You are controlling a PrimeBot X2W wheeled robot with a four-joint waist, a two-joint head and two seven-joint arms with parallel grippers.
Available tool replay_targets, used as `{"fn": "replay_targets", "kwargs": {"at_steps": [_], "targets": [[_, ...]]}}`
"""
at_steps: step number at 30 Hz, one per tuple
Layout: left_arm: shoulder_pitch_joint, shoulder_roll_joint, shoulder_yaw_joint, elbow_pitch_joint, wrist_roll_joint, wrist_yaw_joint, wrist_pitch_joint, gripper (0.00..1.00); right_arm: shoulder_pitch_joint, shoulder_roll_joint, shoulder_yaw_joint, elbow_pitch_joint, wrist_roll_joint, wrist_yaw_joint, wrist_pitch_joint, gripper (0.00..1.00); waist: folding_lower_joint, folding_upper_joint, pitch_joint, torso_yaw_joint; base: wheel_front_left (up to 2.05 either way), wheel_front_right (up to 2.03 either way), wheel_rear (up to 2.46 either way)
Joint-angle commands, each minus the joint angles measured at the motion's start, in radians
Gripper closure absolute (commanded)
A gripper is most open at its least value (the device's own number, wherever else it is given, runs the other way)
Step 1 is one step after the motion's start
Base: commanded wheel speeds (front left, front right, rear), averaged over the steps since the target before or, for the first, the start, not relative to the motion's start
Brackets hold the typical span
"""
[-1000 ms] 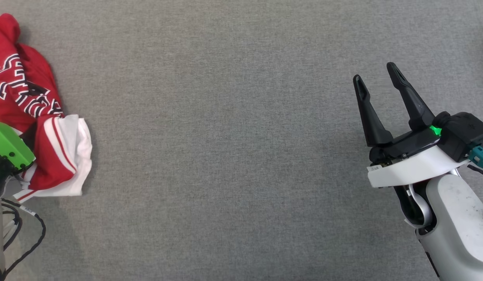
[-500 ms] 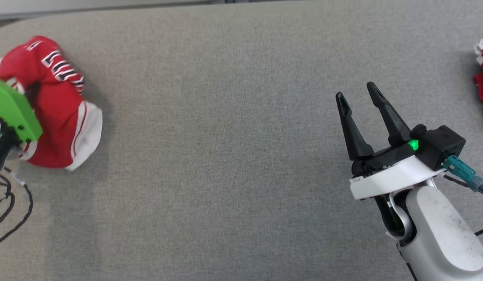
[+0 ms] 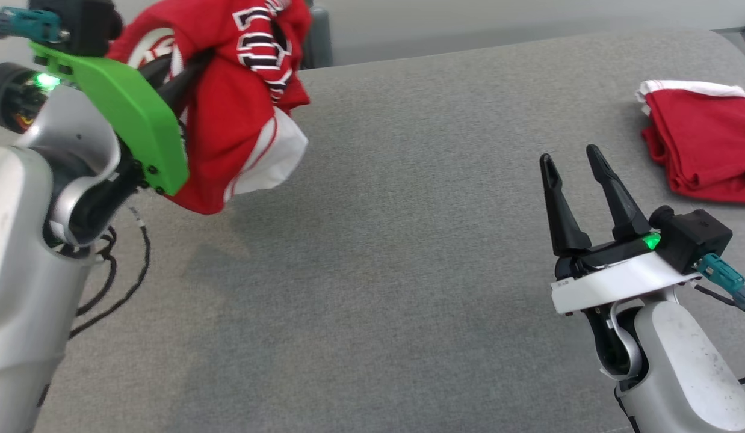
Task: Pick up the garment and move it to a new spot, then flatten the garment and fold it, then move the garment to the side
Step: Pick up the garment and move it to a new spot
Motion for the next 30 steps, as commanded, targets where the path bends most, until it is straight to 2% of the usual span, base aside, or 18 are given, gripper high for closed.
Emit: {"fn": "replay_targets", "kwargs": {"at_steps": [1, 4, 9, 12, 16, 21, 22, 23, 24, 30], "targets": [[0.021, -0.012, -0.014, -0.026, 0.006, 0.01, -0.006, 1.0, 0.015, 0.002, -0.012, -0.004, -0.001, 0.0, -0.003, 0.0, -0.0001, -0.0001, -0.02, -0.06, 0.0, 0.0, 0.0], [0.061, -0.049, -0.048, -0.058, 0.025, 0.022, -0.034, 1.0, 0.019, 0.003, -0.033, -0.009, -0.002, 0.0, -0.003, 0.0, -0.0001, -0.0001, -0.014, -0.088, 0.0, 0.0, 0.0], [0.144, -0.106, -0.108, -0.021, 0.103, 0.035, -0.163, 1.0, 0.013, 0.002, -0.049, -0.02, -0.007, 0.0, -0.003, 0.0, -0.0001, -0.0001, 0.0, -0.138, 0.0, 0.0, 0.0], [0.197, -0.154, -0.129, 0.062, 0.115, 0.039, -0.26, 1.0, 0.008, 0.0, -0.05, -0.025, -0.005, 0.0, -0.003, 0.0, -0.0001, -0.0001, 0.007, -0.163, 0.0, 0.0, 0.0], [0.232, -0.218, -0.161, 0.212, 0.148, 0.023, -0.413, 1.0, 0.006, -0.004, -0.048, -0.023, -0.001, 0.0, -0.003, 0.0, -0.0001, -0.0001, 0.013, -0.182, 0.0, 0.0, 0.0], [0.242, -0.284, -0.222, 0.416, 0.194, 0.006, -0.537, 1.0, 0.005, -0.009, -0.039, -0.012, 0.002, 0.0, -0.003, 0.0, -0.0001, -0.0001, 0.012, -0.187, 0.0, 0.0, 0.0], [0.235, -0.297, -0.232, 0.458, 0.194, 0.003, -0.559, 0.84, 0.006, -0.011, -0.037, -0.01, 0.002, 0.0, -0.003, 0.0, -0.0001, -0.0001, 0.01, -0.184, 0.0, 0.0, 0.0], [0.232, -0.309, -0.24, 0.493, 0.192, -0.001, -0.565, 0.25, 0.008, -0.012, -0.035, -0.008, 0.001, 0.0, -0.003, 0.0, -0.0001, -0.0001, 0.008, -0.18, 0.0, 0.0, 0.0], [0.225, -0.323, -0.253, 0.529, 0.194, -0.003, -0.576, 0.0, 0.012, -0.015, -0.033, -0.004, -0.001, 0.0, -0.003, 0.0, -0.0001, -0.0001, 0.005, -0.173, 0.0, 0.0, 0.0], [0.184, -0.341, -0.281, 0.617, 0.196, -0.014, -0.658, 0.0, 0.021, -0.031, -0.022, 0.012, -0.007, 0.0, -0.003, 0.0, -0.0001, -0.0001, -0.021, -0.123, 0.0, 0.0, 0.0]]}}
